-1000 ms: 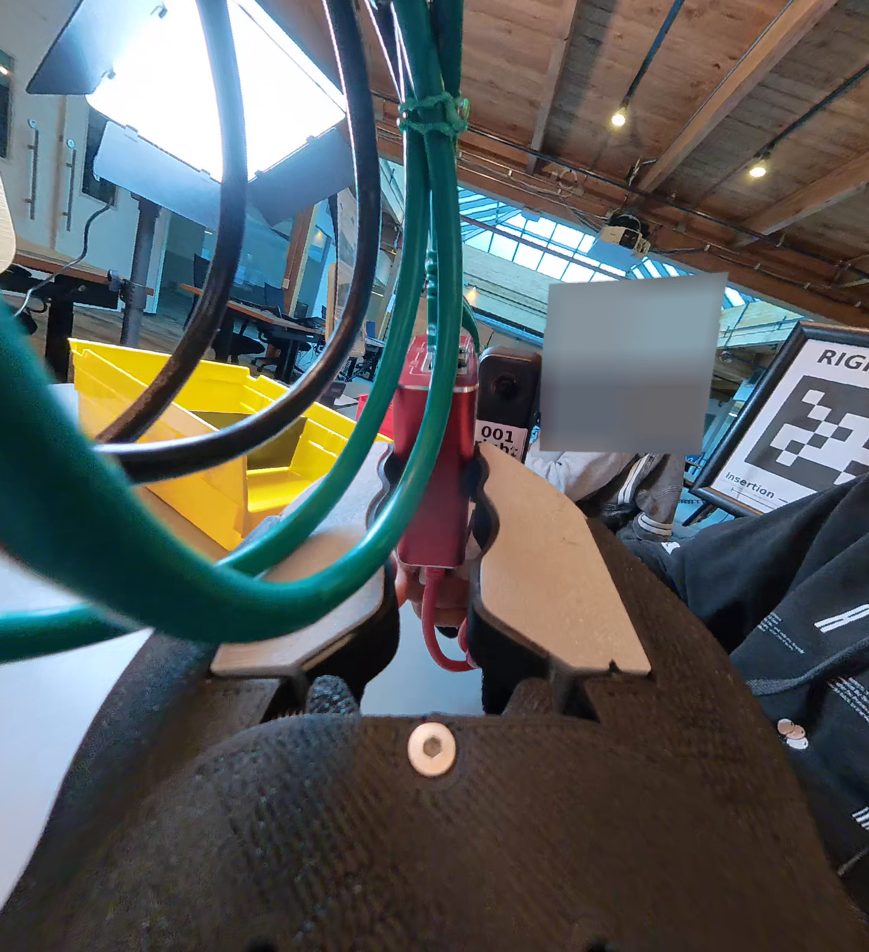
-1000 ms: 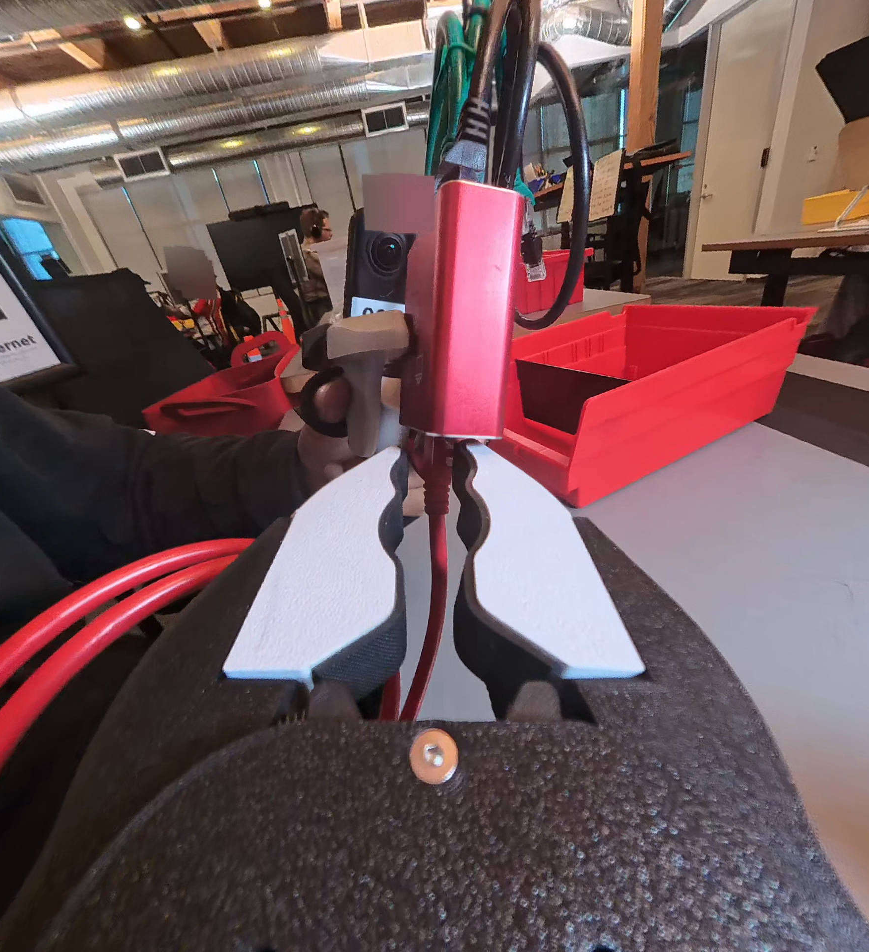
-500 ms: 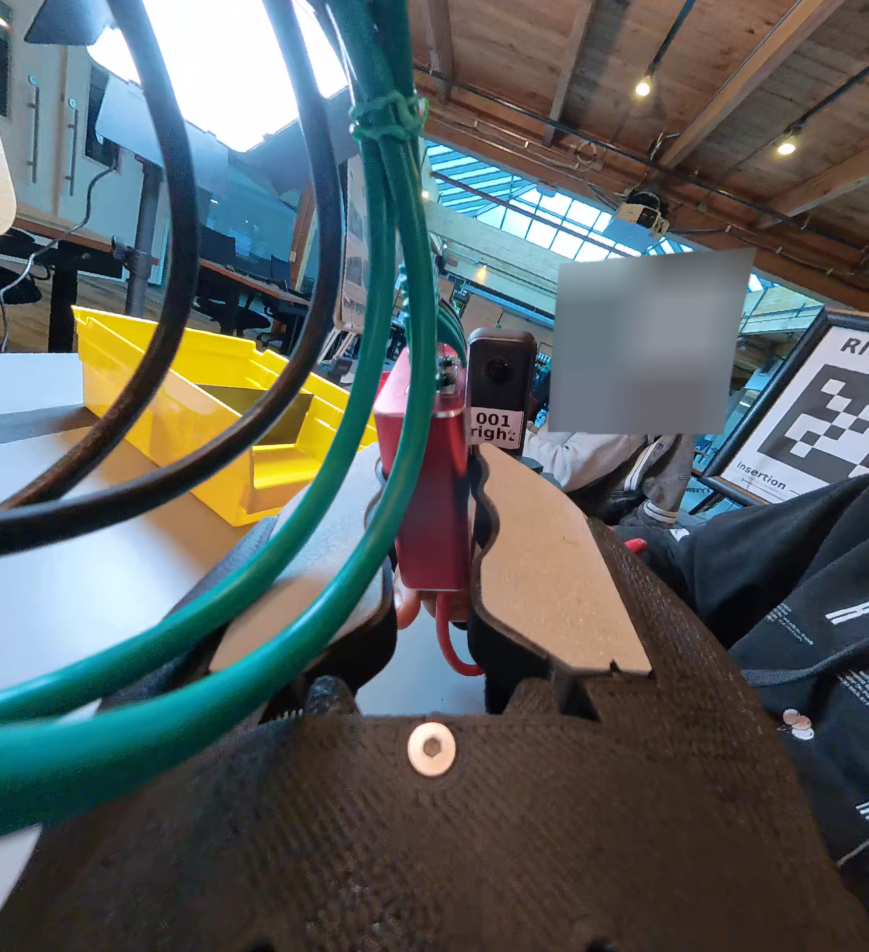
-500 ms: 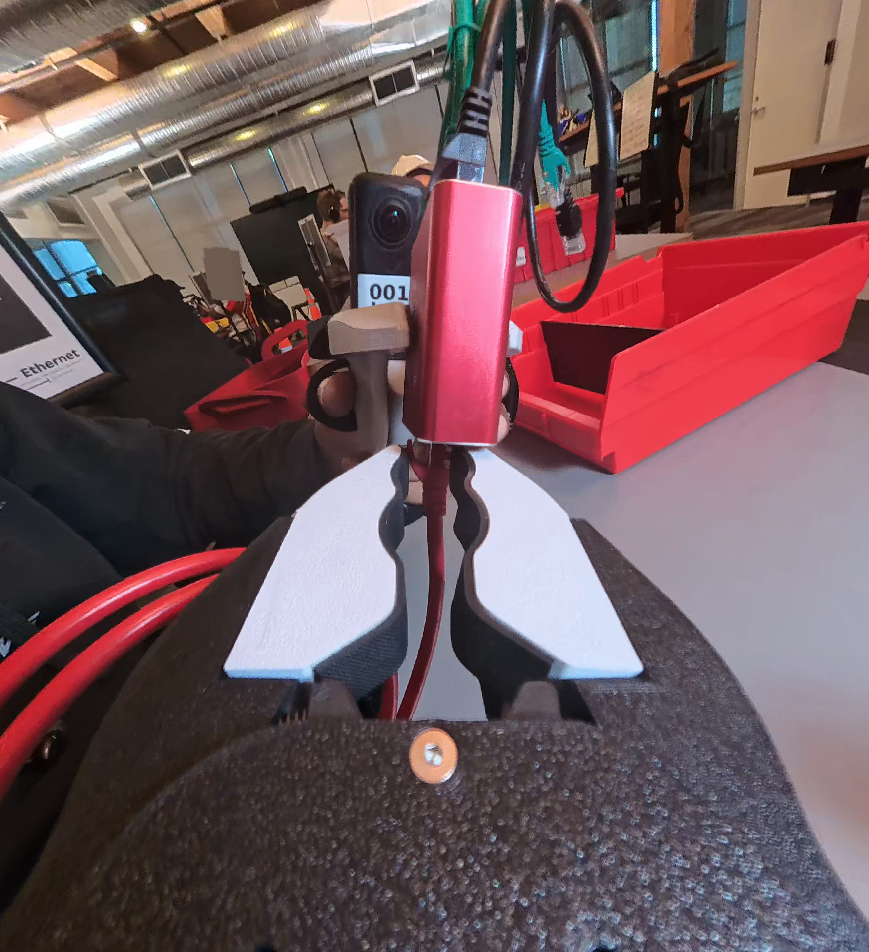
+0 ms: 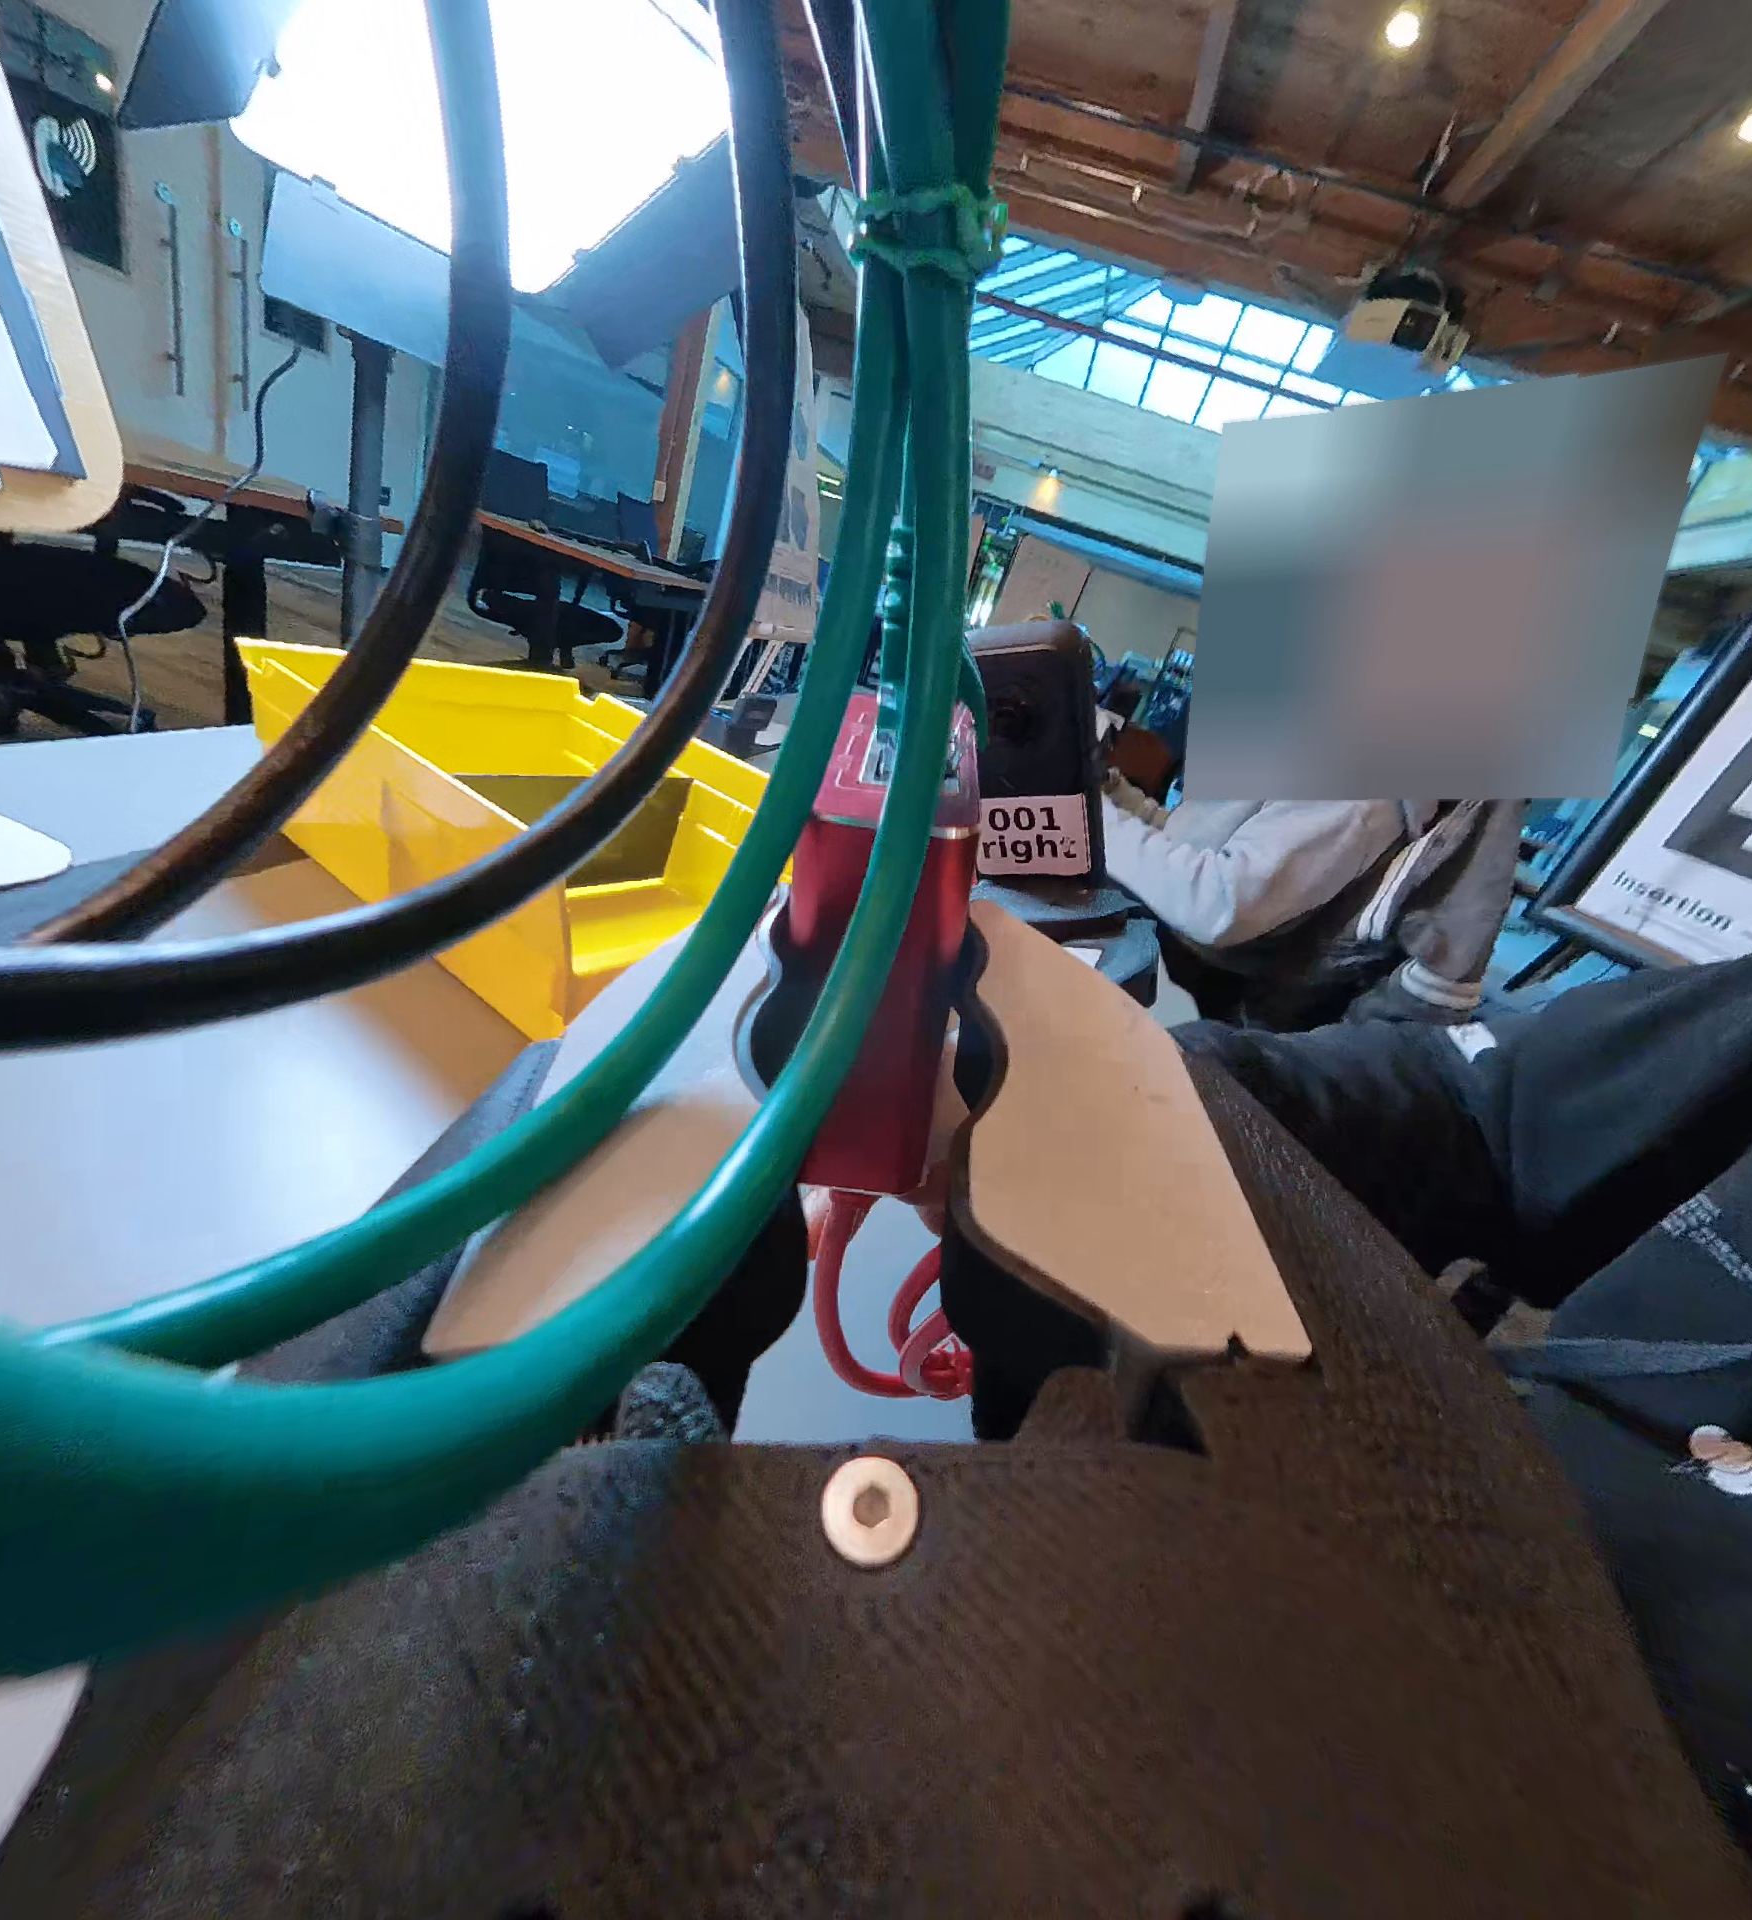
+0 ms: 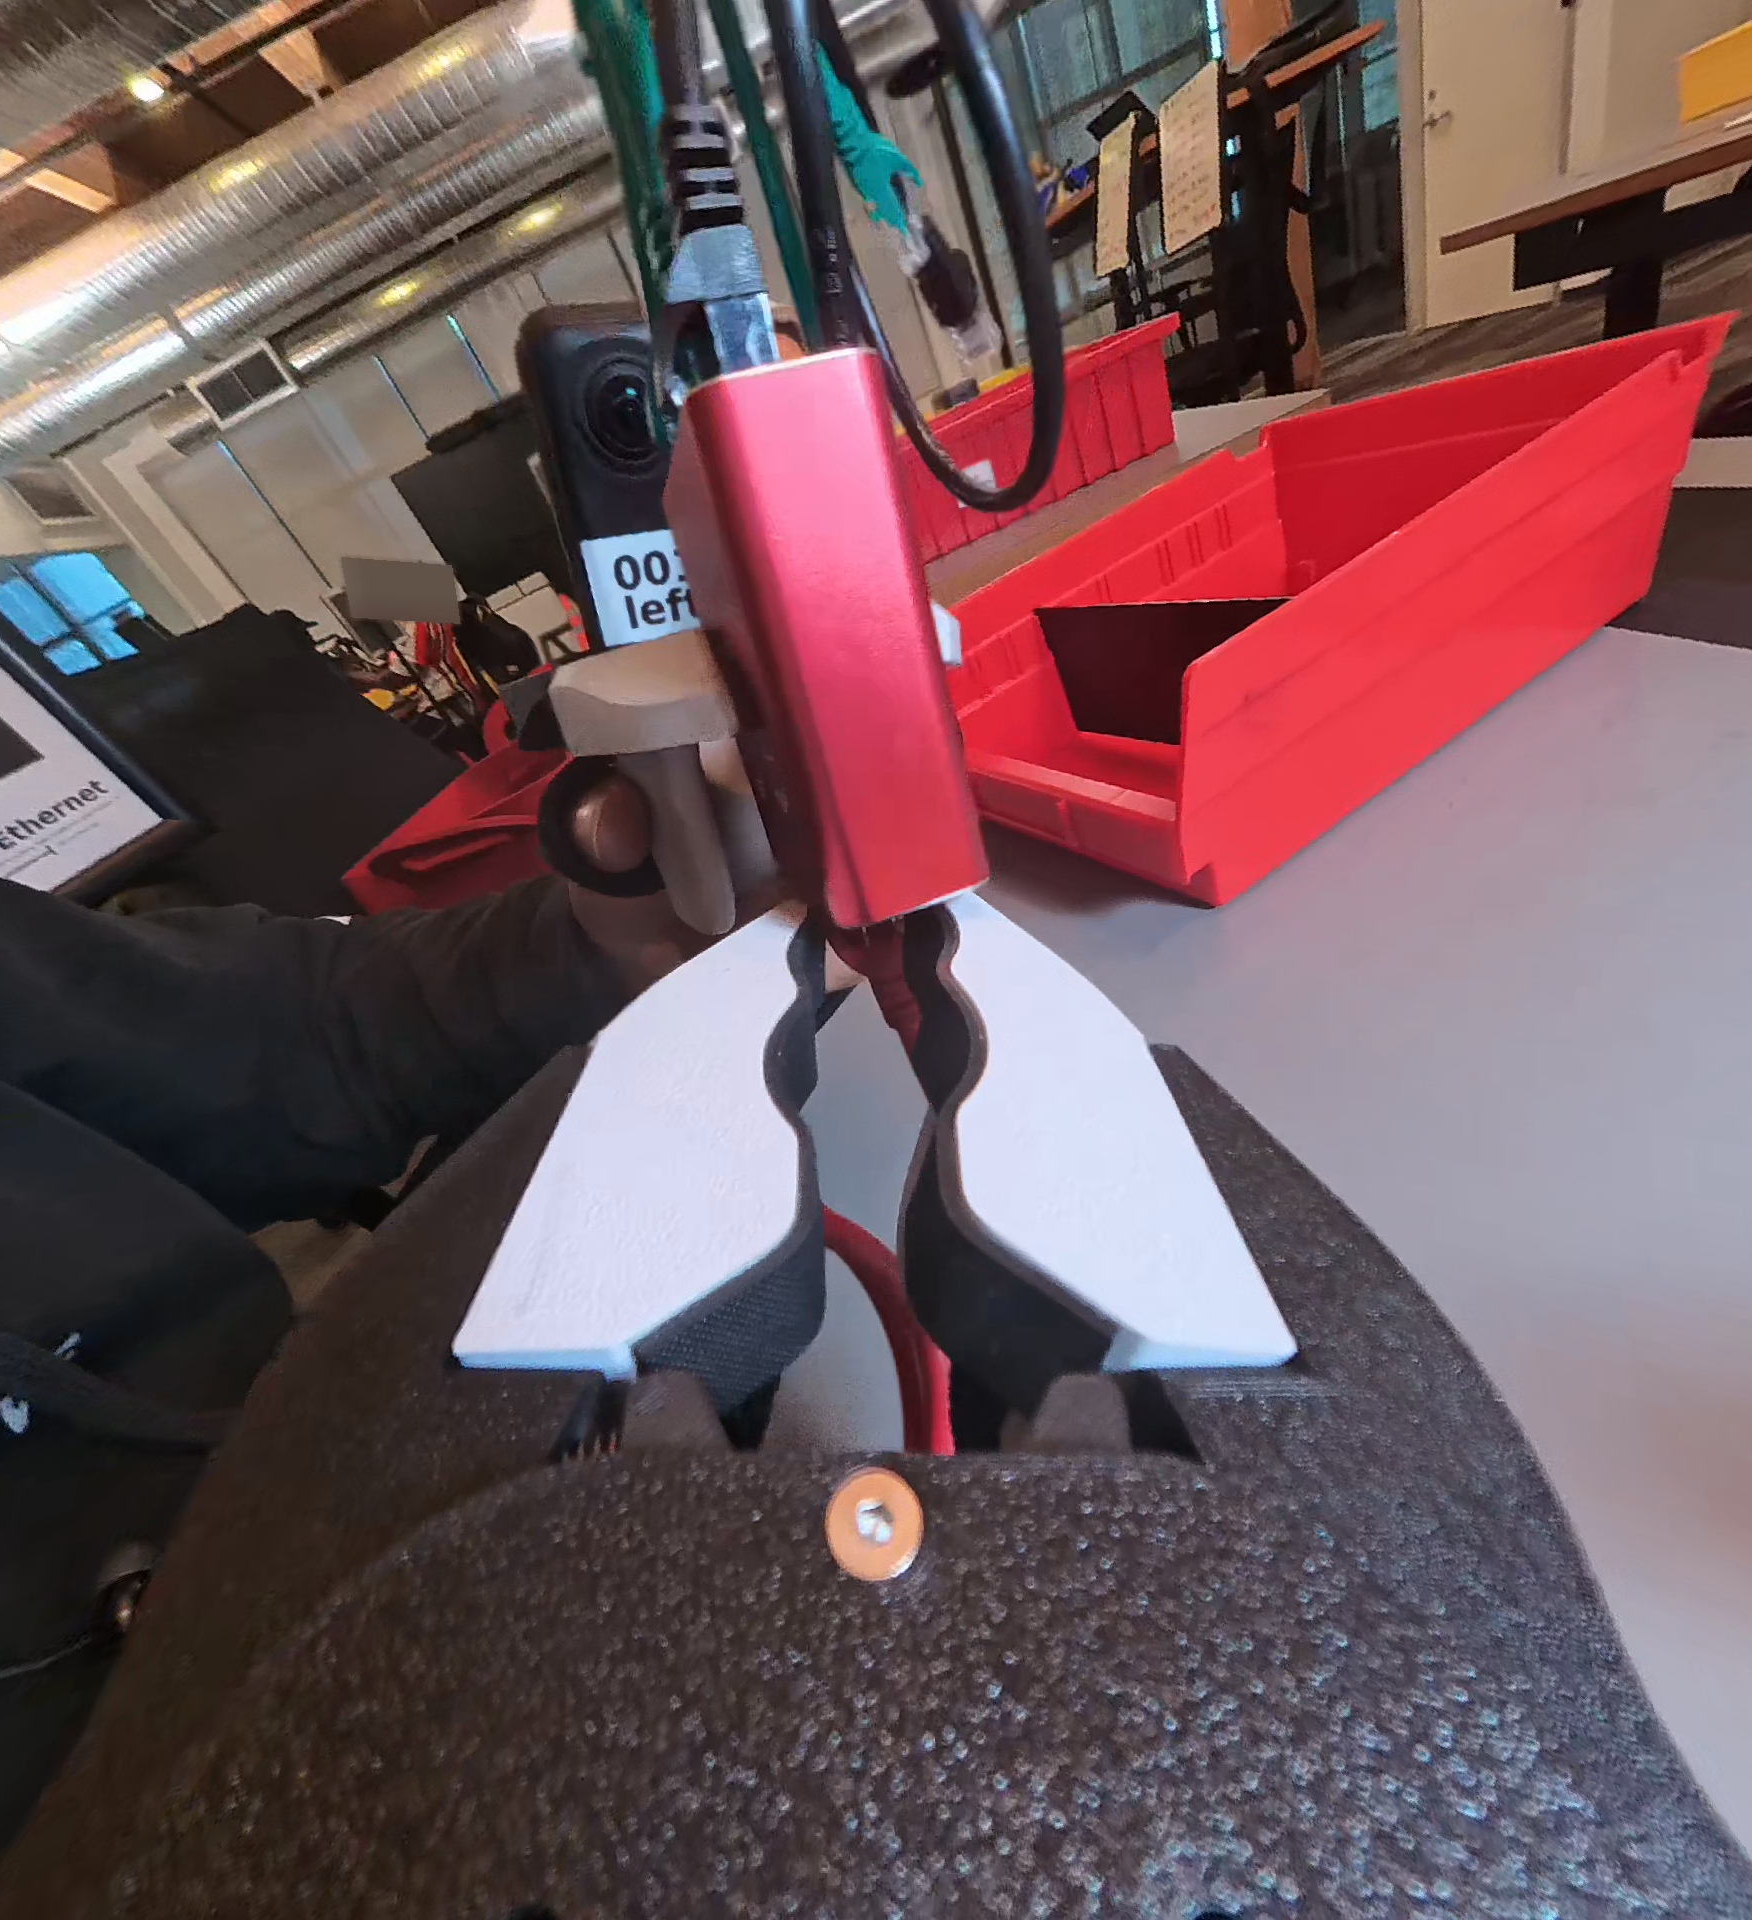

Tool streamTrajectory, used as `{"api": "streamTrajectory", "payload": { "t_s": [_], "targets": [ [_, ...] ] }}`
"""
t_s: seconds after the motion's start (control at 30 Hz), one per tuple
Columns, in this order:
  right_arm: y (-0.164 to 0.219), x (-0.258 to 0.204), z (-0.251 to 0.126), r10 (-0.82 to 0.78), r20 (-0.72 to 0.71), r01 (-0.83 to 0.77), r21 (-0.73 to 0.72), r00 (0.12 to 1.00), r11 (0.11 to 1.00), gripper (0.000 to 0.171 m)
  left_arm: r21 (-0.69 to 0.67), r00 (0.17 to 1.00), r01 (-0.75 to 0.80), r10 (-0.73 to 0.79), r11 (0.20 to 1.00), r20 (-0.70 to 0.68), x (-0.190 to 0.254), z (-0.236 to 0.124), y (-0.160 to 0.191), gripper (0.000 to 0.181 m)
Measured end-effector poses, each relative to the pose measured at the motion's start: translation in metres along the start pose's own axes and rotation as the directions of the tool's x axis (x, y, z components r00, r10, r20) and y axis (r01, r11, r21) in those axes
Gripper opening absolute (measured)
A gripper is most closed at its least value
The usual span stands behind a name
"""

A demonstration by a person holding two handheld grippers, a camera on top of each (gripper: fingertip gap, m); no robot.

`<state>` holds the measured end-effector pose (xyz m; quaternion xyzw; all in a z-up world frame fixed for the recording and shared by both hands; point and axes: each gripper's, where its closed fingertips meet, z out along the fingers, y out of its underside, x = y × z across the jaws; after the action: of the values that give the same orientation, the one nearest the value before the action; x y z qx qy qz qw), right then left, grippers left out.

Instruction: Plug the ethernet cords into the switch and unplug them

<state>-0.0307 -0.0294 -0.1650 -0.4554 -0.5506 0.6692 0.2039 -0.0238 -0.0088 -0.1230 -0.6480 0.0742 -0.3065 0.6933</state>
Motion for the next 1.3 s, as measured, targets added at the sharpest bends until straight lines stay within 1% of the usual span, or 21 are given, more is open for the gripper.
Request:
{"api": "streamTrajectory", "payload": {
  "t_s": [0.1,0.2,0.27,0.3,0.33,0.43,0.5,0.57,0.6,0.77,1.0,1.17,1.27,1.3],
  "targets": [
    [-0.003,-0.003,-0.001,0.063,0.036,-0.063,0.003,0.997,0.998,0.014,-0.014,0.996,-0.087,0.087,0.996,0.019,0.004,0.000,-0.004,0.024],
    [-0.002,-0.001,-0.001,0.126,0.041,-0.126,-0.008,0.991,0.992,0.014,-0.022,0.990,-0.134,0.135,0.991,0.045,0.003,0.000,-0.003,0.024],
    [-0.002,-0.001,-0.001,0.135,0.043,-0.135,-0.002,0.990,0.991,0.014,-0.034,0.983,-0.175,0.176,0.984,0.055,0.004,0.000,-0.003,0.024],
    [-0.003,-0.002,-0.001,0.107,0.038,-0.107,-0.001,0.993,0.994,0.014,-0.035,0.979,-0.194,0.196,0.980,0.057,0.006,0.000,-0.004,0.024],
    [-0.005,-0.004,-0.002,0.047,0.031,-0.047,-0.002,0.998,0.999,0.014,-0.030,0.980,-0.193,0.194,0.981,0.043,0.009,0.000,-0.006,0.024],
    [-0.016,-0.019,-0.005,-0.193,0.054,0.190,0.044,0.980,0.981,0.014,0.022,0.994,-0.103,0.103,0.994,-0.036,0.022,-0.001,-0.018,0.025],
    [-0.020,-0.023,-0.006,-0.284,0.030,0.284,0.015,0.958,0.959,0.015,0.058,0.997,-0.026,0.031,0.998,-0.076,0.023,-0.003,-0.023,0.025],
    [-0.022,-0.026,-0.005,-0.278,0.040,0.278,0.021,0.960,0.960,0.015,0.077,0.991,0.065,-0.055,0.995,-0.126,0.021,-0.005,-0.025,0.025],
    [-0.021,-0.025,-0.004,-0.275,0.035,0.275,0.014,0.961,0.961,0.015,0.079,0.990,0.080,-0.069,0.994,-0.126,0.018,-0.005,-0.023,0.025],
    [-0.018,-0.021,-0.004,-0.197,0.048,0.196,0.016,0.979,0.980,0.015,0.092,0.986,0.122,-0.110,0.988,-0.126,0.012,-0.005,-0.019,0.026],
    [-0.022,-0.017,-0.004,-0.057,0.063,0.052,0.078,0.996,0.996,0.014,0.130,0.988,0.131,-0.119,0.983,-0.101,0.008,-0.005,-0.018,0.027],
    [-0.023,-0.012,-0.002,-0.145,-0.003,0.145,0.065,0.989,0.987,0.014,0.124,0.992,0.114,-0.106,0.986,-0.074,0.009,-0.004,-0.020,0.028],
    [-0.016,-0.002,-0.002,-0.129,-0.038,0.131,0.050,0.991,0.990,0.012,0.113,0.999,0.034,-0.030,0.993,-0.035,0.012,-0.005,-0.022,0.029],
    [-0.005,0.017,-0.004,-0.142,-0.130,0.145,0.011,0.981,0.989,0.012,0.205,0.989,0.049,-0.020,0.977,-0.145,0.031,-0.012,-0.043,0.026]
  ]
}}
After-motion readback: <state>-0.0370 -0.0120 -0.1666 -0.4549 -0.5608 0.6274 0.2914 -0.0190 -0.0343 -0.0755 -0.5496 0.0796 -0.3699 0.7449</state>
